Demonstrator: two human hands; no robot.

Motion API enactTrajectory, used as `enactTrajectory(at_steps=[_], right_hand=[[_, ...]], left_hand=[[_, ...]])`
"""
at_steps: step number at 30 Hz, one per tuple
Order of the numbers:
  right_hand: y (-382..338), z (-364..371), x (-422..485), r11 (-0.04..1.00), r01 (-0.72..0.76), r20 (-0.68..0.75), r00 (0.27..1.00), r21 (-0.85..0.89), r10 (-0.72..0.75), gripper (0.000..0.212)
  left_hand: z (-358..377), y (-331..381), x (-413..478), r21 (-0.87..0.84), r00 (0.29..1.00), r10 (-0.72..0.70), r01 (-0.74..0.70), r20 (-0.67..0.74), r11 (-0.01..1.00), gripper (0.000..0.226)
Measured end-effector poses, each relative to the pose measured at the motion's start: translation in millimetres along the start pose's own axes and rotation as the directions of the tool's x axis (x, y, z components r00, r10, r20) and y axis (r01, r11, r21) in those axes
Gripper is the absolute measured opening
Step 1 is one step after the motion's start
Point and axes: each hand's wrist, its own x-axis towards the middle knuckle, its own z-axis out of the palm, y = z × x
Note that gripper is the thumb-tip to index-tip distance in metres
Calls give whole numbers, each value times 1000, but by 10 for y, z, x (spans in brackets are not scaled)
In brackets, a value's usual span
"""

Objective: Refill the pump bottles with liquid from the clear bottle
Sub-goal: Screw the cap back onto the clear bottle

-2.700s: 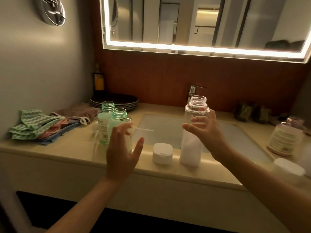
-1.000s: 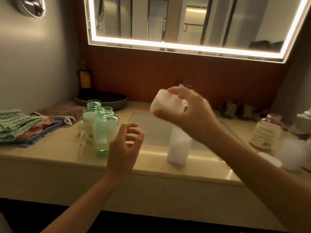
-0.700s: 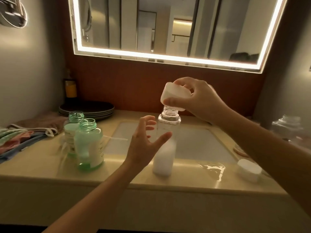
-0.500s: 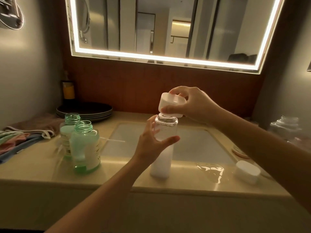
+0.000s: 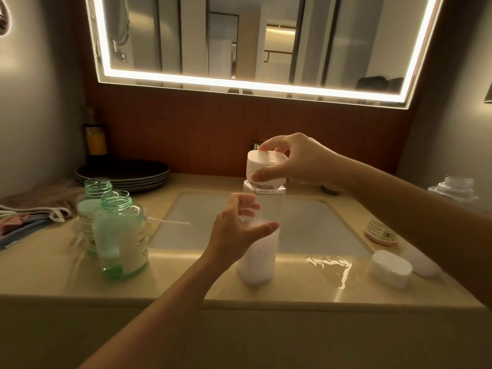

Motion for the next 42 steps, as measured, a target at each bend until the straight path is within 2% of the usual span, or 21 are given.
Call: enactTrajectory(at_steps=[7,10,13,16,21,23,26,27,30,33,35,38,40,42], right_hand=[[33,37,5,1000,-27,2,1000,0,27,58],[32,61,-20,995,3,-39,999,-98,-6,60],[4,19,-49,980,9,32,999,-201,-3,79],[-67,-82,-41,982,-25,149,987,-186,54,94],[-104,-144,23,993,-6,246,969,-115,34,62],[-85,-91,19,995,12,202,979,-101,8,53],[-71,-11,6,981,51,71,997,-188,-38,59],[-69,-8,7,973,50,76,997,-224,-34,65],[-85,-71,23,961,10,223,973,-275,54,78],[-121,-146,18,982,-5,289,955,-188,60,73],[-107,-129,18,988,13,284,958,-152,31,66],[-70,-42,14,980,54,174,984,-191,-20,59],[-57,-14,14,967,55,120,992,-250,-25,65],[-57,-33,28,958,34,164,986,-285,14,76]], left_hand=[[19,-8,-54,-37,1000,21,-22,-12,999,68],[21,-10,-55,-34,999,30,-30,-12,999,67],[24,-1,-64,-32,999,27,-28,-18,999,69],[24,-14,-65,-36,999,27,-28,-17,999,70],[24,-36,-57,-15,1000,23,-23,-14,1000,72],[23,-36,-56,-9,1000,24,-24,-10,1000,71],[24,-32,-54,1,1000,25,-25,-9,1000,71],[22,-31,-55,2,1000,25,-25,-9,1000,71],[19,-40,-55,1,1000,30,-30,-7,1000,71],[22,-62,-51,-1,1000,26,-26,-5,1000,75],[25,-68,-47,4,1000,25,-25,-8,1000,76],[25,-56,-52,4,1000,25,-24,-9,1000,75],[24,-41,-58,0,1000,27,-27,-9,1000,72],[23,-32,-59,2,1000,30,-30,-9,1000,72]])
